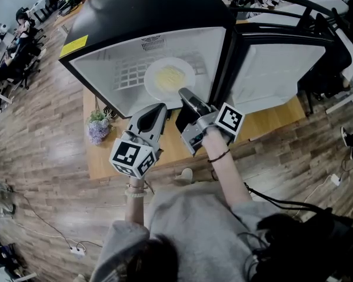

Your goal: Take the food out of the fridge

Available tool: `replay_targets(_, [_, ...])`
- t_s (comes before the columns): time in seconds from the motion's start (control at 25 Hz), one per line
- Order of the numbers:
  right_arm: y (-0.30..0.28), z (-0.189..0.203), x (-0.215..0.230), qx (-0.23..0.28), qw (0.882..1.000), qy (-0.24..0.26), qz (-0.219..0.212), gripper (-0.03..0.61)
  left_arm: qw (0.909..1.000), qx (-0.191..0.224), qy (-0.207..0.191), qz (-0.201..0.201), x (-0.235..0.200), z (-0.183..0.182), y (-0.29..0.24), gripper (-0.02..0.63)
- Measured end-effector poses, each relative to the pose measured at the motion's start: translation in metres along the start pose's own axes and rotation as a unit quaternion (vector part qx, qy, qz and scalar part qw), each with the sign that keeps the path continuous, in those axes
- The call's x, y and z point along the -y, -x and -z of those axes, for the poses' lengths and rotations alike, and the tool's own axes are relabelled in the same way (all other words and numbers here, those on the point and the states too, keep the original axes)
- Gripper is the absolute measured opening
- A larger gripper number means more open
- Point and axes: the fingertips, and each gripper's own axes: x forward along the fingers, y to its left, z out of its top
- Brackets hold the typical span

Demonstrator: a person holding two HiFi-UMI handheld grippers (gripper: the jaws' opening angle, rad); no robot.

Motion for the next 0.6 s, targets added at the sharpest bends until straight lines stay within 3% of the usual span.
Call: replay_targets(0.6, [0.032, 0.006, -0.02, -0.023, 1.0, -0.004, -0.018, 0.051, 0.9997, 0.008, -0.01, 0.021, 0.042, -0.009, 0.01, 0.008])
